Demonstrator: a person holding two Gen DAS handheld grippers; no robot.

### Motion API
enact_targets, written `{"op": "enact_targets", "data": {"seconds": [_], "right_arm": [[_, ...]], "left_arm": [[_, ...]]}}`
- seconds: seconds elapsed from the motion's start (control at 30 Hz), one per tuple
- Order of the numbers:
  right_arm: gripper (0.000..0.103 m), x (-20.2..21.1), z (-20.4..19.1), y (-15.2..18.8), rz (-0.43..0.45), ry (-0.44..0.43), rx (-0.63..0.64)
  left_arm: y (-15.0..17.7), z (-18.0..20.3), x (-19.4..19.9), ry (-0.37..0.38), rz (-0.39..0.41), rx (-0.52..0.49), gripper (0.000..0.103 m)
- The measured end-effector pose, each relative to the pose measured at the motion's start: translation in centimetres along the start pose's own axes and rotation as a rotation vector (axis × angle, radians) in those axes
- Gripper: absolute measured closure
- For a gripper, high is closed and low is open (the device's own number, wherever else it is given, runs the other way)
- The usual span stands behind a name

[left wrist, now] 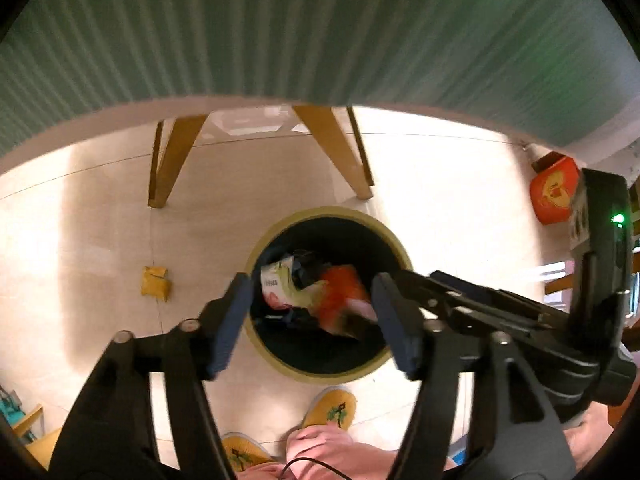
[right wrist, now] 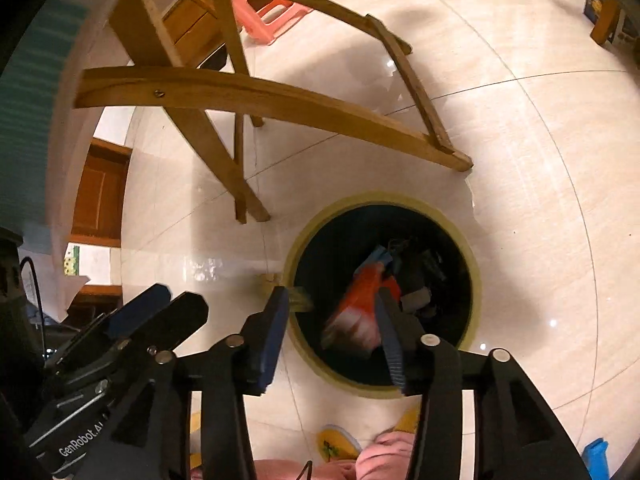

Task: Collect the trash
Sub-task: 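Open the left tool over the bin while the right tool releases the red packet, then move both open tools back up to the table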

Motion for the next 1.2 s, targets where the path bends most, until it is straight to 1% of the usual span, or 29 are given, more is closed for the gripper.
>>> {"op": "enact_targets", "data": {"seconds": [0.03, 0.07, 0.1, 0.13, 0.3, 0.47, 0.63, 0.9, 1.03, 1.2], "right_arm": [[0.050, -0.1, 0.3, 0.0, 0.006, 0.001, -0.005], [0.047, -0.1, 0.5, 0.0, 0.013, -0.001, -0.014], [0.045, 0.1, 0.9, -0.2, 0.021, -0.003, -0.021], [0.043, 0.3, 1.1, -0.3, 0.029, -0.005, -0.024], [0.043, 1.8, 1.6, -0.8, 0.062, -0.002, -0.030], [0.043, 3.7, 0.7, -1.0, 0.093, 0.011, -0.015], [0.043, 7.2, -1.1, -1.1, 0.121, 0.024, 0.004], [0.043, 14.0, -4.5, -0.8, 0.136, 0.025, 0.005], [0.043, 17.5, -6.9, -0.6, 0.136, 0.010, 0.002], [0.043, 21.8, -10.9, -0.6, 0.126, -0.008, 0.034]], "left_arm": [[0.0, -0.3, -0.3, -0.004, 0.003, 0.008, 0.029], [0.0, -0.3, -0.4, -0.007, 0.003, 0.013, 0.024], [0.2, -1.0, -0.7, -0.010, 0.005, 0.019, 0.018], [0.1, -1.2, -0.9, -0.013, 0.009, 0.022, 0.018], [0.1, -1.6, -0.7, -0.024, 0.019, 0.026, 0.018], [0.1, -1.4, 1.6, -0.017, 0.033, 0.042, 0.018], [0.4, -1.0, 5.4, -0.006, 0.030, 0.055, 0.018], [0.1, 0.3, 13.3, -0.004, 0.042, 0.018, 0.018], [-0.5, 0.6, 17.7, -0.010, 0.057, -0.018, 0.018], [-1.8, 0.8, 23.7, -0.011, 0.083, -0.051, 0.018]]}}
Point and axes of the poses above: each gripper's, at about its wrist camera, not at the fingertips, and x roughly against the way its jaws point, z to its right, y to its underside, the point moved 9 cm from there along -x, roughly the way its jaws point, and after that the axes turned 6 degrees about -y, right-handed, at the moved point
